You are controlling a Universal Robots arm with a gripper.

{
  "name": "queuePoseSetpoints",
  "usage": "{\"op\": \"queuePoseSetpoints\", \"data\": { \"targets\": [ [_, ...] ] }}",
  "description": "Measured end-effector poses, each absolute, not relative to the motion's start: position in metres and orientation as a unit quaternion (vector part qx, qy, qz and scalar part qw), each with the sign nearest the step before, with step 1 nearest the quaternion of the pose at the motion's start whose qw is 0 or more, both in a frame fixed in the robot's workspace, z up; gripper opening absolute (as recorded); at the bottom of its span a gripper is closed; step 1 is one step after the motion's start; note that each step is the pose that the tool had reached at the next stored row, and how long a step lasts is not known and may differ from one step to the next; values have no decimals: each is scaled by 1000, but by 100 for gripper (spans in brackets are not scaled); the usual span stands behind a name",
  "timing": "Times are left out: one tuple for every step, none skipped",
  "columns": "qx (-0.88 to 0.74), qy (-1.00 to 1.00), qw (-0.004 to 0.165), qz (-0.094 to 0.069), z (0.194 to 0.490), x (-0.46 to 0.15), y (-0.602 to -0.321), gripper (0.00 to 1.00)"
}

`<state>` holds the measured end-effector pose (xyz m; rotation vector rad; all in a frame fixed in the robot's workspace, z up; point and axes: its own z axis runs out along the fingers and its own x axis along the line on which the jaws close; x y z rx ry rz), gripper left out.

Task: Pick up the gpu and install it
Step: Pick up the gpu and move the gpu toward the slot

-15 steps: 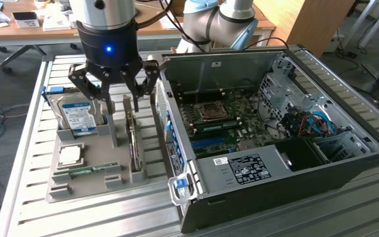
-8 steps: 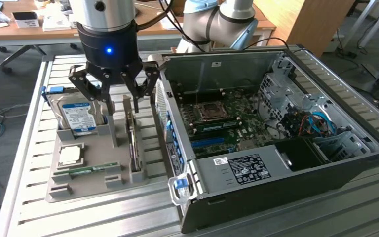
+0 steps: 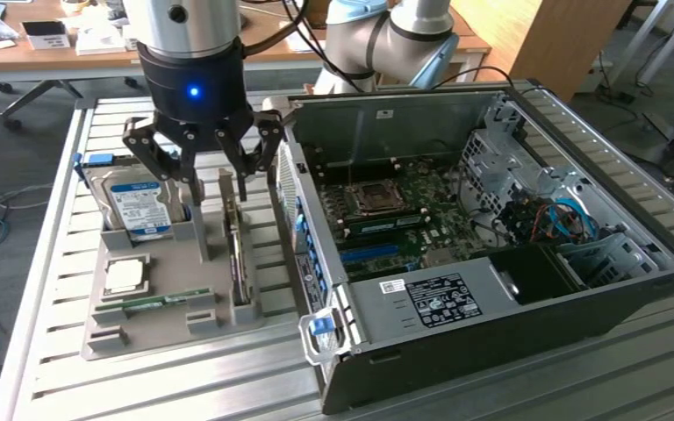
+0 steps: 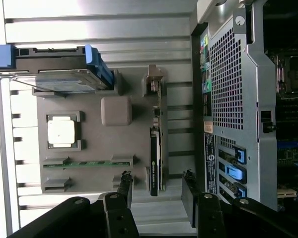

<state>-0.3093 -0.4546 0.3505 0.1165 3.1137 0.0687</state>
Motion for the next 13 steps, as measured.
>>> {"op": "queuePoseSetpoints", "data": {
  "targets": [
    [37, 999, 12, 22, 350, -309, -455, 53],
    [37, 999, 12, 22, 349, -309, -455, 53],
    [37, 999, 12, 22, 349, -309, -455, 53],
    [37, 999, 13, 22, 348, -309, -455, 53],
    [37, 999, 12, 22, 348, -309, -455, 53],
    [37, 999, 12, 22, 347, -309, -455, 53],
    [37, 999, 12, 22, 346, -309, -455, 53],
    [37, 999, 12, 22, 346, -309, -455, 53],
    [37, 999, 12, 22, 346, -309, -455, 53],
    [37, 999, 12, 22, 346, -309, -455, 53],
    [37, 999, 12, 22, 346, -309, -455, 53],
    [37, 999, 12, 22, 346, -309, -455, 53],
    [37, 999, 12, 22, 346, -309, -455, 53]
  ]
}}
